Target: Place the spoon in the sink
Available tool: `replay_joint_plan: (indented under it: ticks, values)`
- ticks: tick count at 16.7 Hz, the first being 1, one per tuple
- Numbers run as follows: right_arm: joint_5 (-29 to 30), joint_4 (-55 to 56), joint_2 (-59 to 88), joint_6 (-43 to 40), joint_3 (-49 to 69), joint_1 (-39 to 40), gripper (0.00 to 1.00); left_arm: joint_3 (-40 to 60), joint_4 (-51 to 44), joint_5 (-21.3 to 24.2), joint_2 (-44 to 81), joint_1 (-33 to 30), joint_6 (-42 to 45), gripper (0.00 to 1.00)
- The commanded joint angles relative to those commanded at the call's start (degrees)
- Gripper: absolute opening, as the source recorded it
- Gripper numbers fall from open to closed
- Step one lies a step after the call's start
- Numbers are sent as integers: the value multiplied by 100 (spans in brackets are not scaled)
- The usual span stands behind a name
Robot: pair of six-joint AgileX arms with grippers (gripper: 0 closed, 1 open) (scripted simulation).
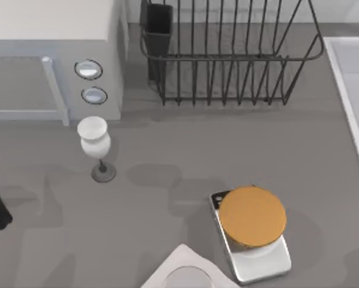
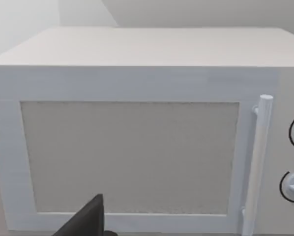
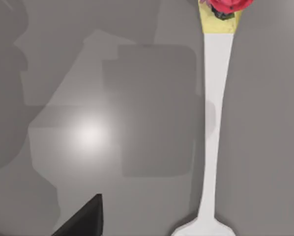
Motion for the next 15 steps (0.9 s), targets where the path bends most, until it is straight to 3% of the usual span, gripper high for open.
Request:
replay_joint_plan:
  ticks: [5,15]
  values:
    - [0,235,98,19,-151,21,100,0,0,0,0,0,0,100]
    - [-1,2719,1269,53,-1445,34,100,0,0,0,0,0,0,100]
